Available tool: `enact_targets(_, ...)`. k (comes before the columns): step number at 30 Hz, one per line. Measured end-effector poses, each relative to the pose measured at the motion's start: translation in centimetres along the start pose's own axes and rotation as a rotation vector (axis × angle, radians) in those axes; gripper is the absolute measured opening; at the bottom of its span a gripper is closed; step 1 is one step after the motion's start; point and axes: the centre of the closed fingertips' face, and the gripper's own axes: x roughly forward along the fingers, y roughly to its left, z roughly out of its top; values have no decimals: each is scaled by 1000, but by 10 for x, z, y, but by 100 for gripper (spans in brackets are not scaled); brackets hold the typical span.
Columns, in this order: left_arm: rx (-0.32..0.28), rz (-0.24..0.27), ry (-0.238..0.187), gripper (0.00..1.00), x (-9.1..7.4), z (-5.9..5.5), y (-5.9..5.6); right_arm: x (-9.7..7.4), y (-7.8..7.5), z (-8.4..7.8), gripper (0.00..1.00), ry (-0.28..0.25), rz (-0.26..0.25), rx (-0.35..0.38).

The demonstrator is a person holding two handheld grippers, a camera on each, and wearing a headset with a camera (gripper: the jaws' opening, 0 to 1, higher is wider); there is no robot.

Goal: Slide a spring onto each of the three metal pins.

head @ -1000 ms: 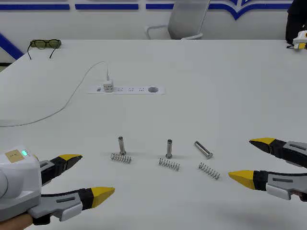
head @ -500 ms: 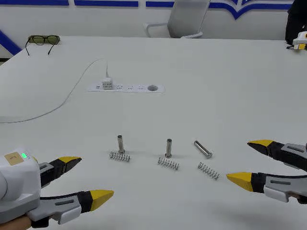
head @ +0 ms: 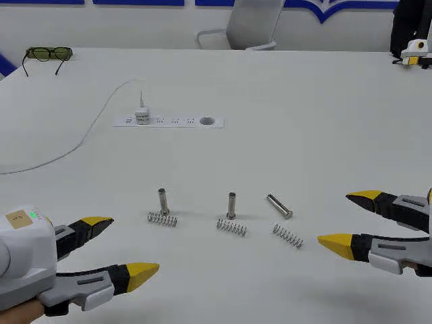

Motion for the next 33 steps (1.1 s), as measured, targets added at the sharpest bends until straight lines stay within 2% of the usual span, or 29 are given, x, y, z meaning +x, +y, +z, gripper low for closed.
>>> enact_targets(9, -3, -13, -1, 70, 2, -2, -2, 16, 0, 9, 51, 39, -5, -21)
enact_targets(14, -4, -19, -1, 70, 3, -3, -3, 28, -9, 14, 47, 62, -24, -8)
enact_targets(20, -6, -20, -2, 70, 4, -2, -3, 52, -19, 24, 39, 96, -42, 16)
enact_targets(27, -9, -13, -2, 69, 2, -4, -2, 79, -24, 21, 33, 152, -50, 30)
enact_targets(33, -15, -11, 3, 69, 1, -6, -3, 97, -32, 12, 29, 223, -65, 50)
